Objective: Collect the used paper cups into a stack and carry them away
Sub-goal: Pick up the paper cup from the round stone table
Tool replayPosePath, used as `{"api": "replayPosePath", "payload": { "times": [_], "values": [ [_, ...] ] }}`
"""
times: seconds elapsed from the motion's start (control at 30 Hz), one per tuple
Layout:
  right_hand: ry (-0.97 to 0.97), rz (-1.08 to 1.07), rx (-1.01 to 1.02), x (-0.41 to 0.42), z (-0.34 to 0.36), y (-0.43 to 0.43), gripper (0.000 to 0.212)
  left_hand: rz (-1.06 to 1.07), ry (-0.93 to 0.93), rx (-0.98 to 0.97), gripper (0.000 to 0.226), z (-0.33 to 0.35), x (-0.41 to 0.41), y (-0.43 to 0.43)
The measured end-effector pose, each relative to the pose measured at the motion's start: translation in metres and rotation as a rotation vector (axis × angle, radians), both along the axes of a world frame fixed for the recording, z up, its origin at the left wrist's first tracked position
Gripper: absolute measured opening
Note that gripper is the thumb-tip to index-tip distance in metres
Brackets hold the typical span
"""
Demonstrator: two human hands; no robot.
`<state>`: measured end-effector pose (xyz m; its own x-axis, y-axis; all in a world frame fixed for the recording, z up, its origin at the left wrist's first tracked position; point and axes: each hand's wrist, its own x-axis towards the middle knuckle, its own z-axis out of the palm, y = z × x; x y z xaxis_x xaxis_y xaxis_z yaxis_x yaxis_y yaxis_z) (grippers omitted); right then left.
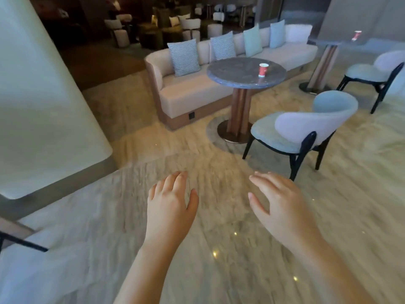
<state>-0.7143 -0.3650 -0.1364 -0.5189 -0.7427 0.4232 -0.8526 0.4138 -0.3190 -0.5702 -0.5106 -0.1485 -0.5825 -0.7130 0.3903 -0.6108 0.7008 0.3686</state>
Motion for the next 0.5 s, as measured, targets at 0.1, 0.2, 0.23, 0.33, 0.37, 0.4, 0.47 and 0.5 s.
{"api": "replayPosePath", "payload": {
  "times": [0.1,0.2,0.23,0.33,0.37,0.4,0.47,0.5],
  "values": [
    [0.011,-0.067,-0.019,-0.014,-0.004,-0.024,0.031,-0.037,0.008,0.023,0.035,-0.003,-0.022,-0.040],
    [-0.002,-0.120,-0.007,-0.035,-0.009,-0.046,0.032,-0.079,0.007,0.065,0.035,-0.008,-0.047,-0.065],
    [-0.010,-0.133,-0.006,-0.044,-0.010,-0.053,0.032,-0.097,0.007,0.078,0.035,-0.009,-0.057,-0.072],
    [-0.028,-0.159,-0.006,-0.073,-0.014,-0.079,0.031,-0.145,0.000,0.097,0.035,-0.015,-0.091,-0.094],
    [-0.037,-0.167,-0.003,-0.086,-0.016,-0.088,0.031,-0.154,-0.003,0.097,0.035,-0.017,-0.105,-0.102],
    [-0.045,-0.176,-0.002,-0.099,-0.018,-0.097,0.031,-0.163,-0.004,0.091,0.035,-0.018,-0.120,-0.110],
    [-0.059,-0.196,-0.014,-0.131,-0.021,-0.114,0.031,-0.178,-0.013,0.082,0.034,-0.020,-0.153,-0.128],
    [-0.065,-0.211,-0.029,-0.148,-0.022,-0.122,0.031,-0.184,-0.019,0.081,0.035,-0.021,-0.171,-0.137]
  ]
}}
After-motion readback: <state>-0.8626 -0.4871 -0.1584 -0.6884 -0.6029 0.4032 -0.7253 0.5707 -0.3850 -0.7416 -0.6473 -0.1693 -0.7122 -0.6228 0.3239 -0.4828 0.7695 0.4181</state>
